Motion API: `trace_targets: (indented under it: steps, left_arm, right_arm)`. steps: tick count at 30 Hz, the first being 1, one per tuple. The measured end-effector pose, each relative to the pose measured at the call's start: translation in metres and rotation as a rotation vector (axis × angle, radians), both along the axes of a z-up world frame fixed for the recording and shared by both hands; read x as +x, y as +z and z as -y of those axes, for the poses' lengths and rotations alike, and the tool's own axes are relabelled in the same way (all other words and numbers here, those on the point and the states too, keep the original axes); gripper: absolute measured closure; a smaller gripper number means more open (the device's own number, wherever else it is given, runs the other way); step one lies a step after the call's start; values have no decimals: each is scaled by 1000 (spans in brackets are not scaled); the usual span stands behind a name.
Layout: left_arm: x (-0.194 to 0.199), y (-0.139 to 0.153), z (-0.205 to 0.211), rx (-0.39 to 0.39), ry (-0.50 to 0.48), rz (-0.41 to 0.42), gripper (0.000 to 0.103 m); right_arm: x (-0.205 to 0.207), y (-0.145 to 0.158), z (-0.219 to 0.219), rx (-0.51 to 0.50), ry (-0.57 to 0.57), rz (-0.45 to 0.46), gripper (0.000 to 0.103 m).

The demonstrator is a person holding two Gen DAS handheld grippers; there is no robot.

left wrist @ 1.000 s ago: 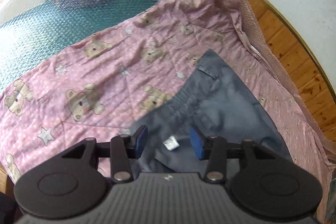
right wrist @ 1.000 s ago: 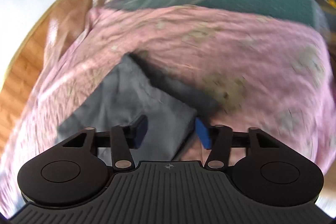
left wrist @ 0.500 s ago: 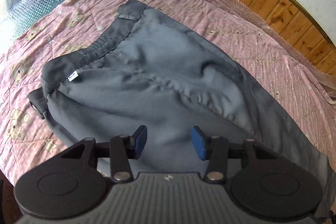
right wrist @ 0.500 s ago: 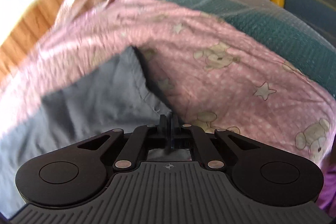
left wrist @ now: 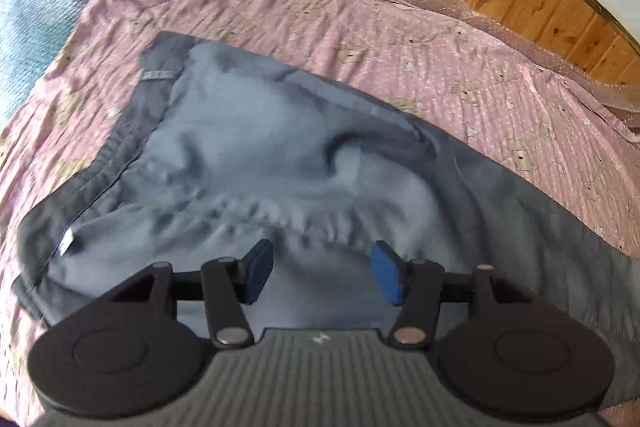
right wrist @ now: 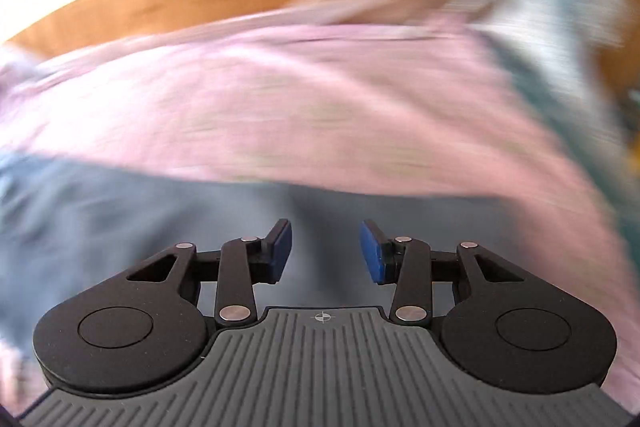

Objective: Fold clothes
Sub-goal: 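Open the left gripper and smooth the folded grey garment on the quilt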

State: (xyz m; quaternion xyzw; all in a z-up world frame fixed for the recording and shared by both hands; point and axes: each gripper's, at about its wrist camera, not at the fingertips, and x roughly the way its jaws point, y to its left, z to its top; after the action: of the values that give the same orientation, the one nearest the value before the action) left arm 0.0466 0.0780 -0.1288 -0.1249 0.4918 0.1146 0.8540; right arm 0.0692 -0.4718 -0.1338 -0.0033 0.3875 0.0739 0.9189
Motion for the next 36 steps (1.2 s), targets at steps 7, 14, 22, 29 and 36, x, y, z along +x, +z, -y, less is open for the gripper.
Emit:
trace_targets:
  steps: [7, 14, 22, 29, 36]
  left_arm:
    - [83, -44, -9, 103, -87, -45, 47]
    - [84, -49, -75, 28, 65, -44, 21]
    - [59, -66, -41, -27, -126, -81, 37]
    - [44, -72, -87, 151, 176, -156, 44]
    - [-25, -40, 38, -124, -157, -48, 34]
  right_arm:
    - [85, -66, -50, -98, 41, -129, 56]
    - [111, -59, 42, -93, -327, -212, 52]
    - [10, -38, 15, -39, -66, -197, 58]
    - [0, -56, 102, -166, -313, -219, 59]
    - [-36, -28, -49, -49, 250, -128, 44]
